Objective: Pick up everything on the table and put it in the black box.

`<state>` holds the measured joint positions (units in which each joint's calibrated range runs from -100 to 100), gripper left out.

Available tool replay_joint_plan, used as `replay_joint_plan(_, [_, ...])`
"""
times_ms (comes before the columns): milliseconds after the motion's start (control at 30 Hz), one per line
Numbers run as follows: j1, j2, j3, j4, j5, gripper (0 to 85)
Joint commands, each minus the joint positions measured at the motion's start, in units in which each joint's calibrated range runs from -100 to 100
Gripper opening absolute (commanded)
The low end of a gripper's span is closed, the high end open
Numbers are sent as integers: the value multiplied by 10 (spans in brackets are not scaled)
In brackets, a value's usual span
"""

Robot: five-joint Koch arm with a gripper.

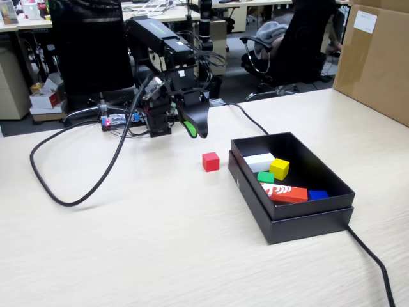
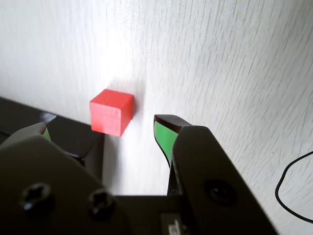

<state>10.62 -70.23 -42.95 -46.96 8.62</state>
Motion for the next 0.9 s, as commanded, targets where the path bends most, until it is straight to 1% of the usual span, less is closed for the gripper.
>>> replay_joint_plan(0, [-3,56,53,16,7,440])
replay_joint_plan(200, [0,177,116,16,14,440])
replay_joint_plan(367, [5,234,141,16,17,440])
replay_joint_plan(867, [14,317,139,48,20,440])
